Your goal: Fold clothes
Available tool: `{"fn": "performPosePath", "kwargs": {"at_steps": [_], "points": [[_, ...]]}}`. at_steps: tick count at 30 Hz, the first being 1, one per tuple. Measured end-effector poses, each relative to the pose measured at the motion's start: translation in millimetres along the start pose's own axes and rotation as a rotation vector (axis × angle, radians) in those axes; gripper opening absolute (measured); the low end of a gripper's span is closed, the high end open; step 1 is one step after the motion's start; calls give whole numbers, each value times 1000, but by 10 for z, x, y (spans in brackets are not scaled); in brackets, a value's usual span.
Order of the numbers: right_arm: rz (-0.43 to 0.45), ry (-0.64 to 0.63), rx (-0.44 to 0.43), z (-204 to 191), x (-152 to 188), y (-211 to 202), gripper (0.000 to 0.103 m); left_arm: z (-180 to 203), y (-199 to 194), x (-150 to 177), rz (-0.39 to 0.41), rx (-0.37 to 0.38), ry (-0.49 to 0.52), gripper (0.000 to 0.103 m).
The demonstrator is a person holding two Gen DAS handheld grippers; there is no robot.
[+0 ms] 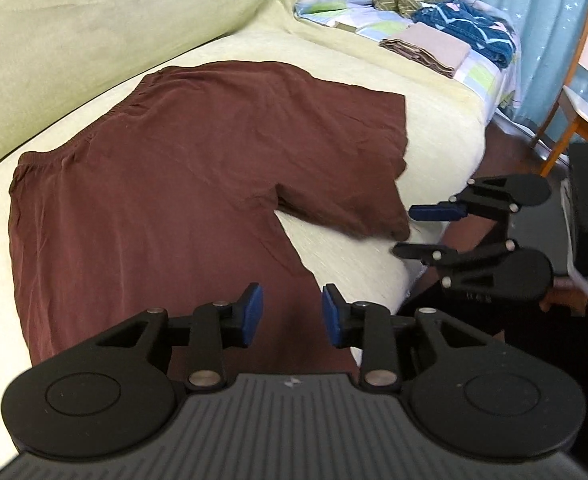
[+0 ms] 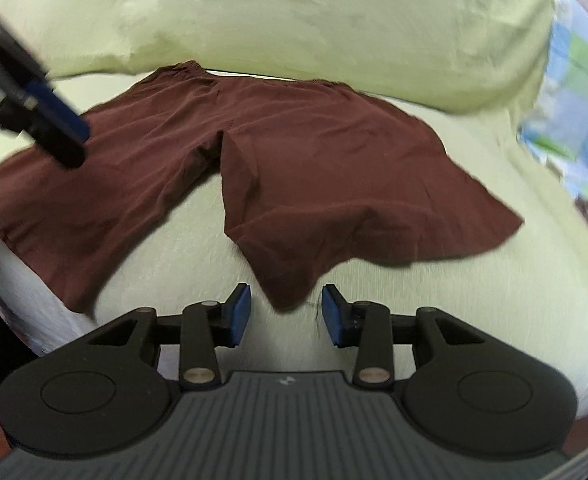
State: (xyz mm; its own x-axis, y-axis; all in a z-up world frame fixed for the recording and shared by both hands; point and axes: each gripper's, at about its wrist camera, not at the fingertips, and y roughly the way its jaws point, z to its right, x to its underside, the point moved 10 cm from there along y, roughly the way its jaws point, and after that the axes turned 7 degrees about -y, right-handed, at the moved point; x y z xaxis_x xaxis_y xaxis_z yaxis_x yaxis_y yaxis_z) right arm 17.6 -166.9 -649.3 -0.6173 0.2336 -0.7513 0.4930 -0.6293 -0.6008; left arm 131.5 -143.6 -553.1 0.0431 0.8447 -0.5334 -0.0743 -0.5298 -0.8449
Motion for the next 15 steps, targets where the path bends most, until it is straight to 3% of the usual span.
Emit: {"fn": "performPosePath", "kwargs": {"at_steps": [2,3,11,15], "points": [[13,-46,25,-7,-13,-3,17,-5,80,-44,-3,-8,-5,39],[12,-50,23,-1,-11,-15,2,-21,110,-60,-4,-12,-7,39],[-104,79,-134,86,58,-286,1,3,117,-113,11,0,18,39],[-133,-1,-89,84,108,-363,0,0,149,-126,14,-7,21,39]]}}
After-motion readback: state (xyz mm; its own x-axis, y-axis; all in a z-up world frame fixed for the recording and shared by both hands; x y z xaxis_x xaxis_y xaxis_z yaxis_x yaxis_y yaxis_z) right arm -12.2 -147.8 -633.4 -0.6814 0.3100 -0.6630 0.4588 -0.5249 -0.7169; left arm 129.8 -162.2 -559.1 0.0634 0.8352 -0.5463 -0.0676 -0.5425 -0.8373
